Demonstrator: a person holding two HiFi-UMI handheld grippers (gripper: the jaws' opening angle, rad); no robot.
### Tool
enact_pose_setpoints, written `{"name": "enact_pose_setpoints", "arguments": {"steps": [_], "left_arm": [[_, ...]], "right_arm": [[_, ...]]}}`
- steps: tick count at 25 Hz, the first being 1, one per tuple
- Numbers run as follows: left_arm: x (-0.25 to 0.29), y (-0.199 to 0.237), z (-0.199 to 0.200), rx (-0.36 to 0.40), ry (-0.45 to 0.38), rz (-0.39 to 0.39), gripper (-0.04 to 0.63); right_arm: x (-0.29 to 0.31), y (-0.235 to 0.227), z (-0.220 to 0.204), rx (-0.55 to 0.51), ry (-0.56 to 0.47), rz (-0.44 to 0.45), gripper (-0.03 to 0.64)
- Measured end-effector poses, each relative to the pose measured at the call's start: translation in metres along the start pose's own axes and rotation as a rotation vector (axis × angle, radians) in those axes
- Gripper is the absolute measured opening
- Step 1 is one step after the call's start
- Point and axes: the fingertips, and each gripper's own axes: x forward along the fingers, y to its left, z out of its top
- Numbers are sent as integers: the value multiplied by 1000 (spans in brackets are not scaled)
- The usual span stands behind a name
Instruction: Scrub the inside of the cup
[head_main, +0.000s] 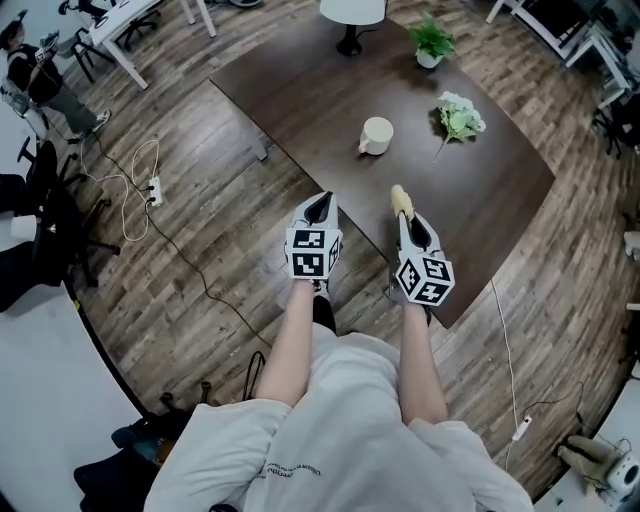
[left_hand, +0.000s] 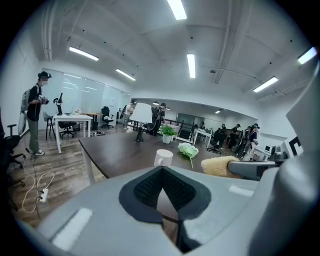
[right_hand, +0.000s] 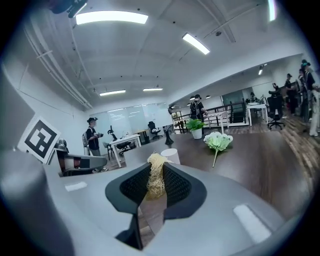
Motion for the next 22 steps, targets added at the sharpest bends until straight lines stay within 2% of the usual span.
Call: {"name": "enact_pose_setpoints", "arguments": {"steps": [5,9,12,16,22], "left_arm": [[28,36,10,-52,13,-15,0],[52,43,17,-27,24,-64,0],[61,43,20,22,39,-115,0],[61,51,20,71,50,-192,0],[50,73,22,55,38,-193,0]], "right_arm": [[24,-4,12,-7,20,-25,91],[47,-3,13,-11,36,-48,91],[59,-1,14,-7,40,-66,91],[76,9,24,-63,26,-86,91],[96,29,26,-106,50,-76,92]]}}
